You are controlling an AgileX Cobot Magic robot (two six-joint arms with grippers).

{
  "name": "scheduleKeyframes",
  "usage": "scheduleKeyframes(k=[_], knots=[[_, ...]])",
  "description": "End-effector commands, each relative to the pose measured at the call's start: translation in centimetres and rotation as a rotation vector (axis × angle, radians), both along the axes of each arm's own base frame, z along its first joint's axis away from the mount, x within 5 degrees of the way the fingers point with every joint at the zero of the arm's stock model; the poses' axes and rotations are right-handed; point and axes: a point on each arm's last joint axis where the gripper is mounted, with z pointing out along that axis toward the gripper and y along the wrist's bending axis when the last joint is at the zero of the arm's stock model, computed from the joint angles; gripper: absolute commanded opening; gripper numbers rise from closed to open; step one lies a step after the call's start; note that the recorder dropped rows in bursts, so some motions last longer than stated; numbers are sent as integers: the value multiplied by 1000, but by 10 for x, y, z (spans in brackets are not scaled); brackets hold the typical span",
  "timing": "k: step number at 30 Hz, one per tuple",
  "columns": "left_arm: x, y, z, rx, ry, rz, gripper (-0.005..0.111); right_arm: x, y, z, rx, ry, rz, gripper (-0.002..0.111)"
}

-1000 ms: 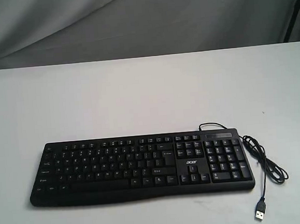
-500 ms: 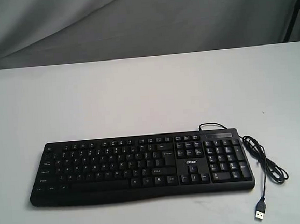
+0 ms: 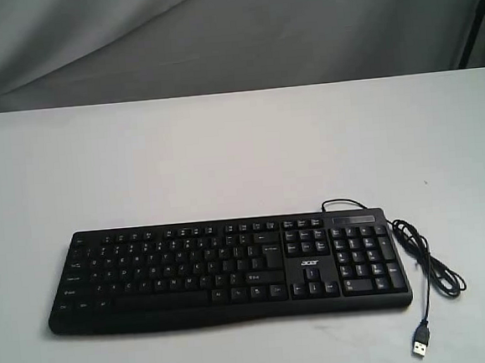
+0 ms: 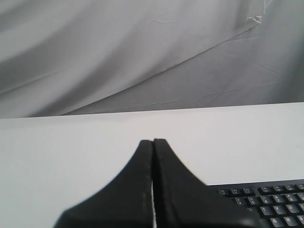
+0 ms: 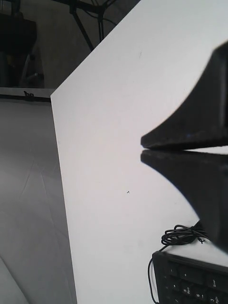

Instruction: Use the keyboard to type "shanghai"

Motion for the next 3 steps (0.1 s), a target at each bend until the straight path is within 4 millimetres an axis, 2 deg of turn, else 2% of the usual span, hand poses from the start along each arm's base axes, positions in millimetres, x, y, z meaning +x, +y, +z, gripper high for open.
scheduleKeyframes(k=[1,3], knots=[[0,0,0,-2,-7,-6,0,0,-1,0,-12,-5,-8,0],[0,0,0,-2,-7,-6,0,0,-1,0,-12,-5,-8,0]])
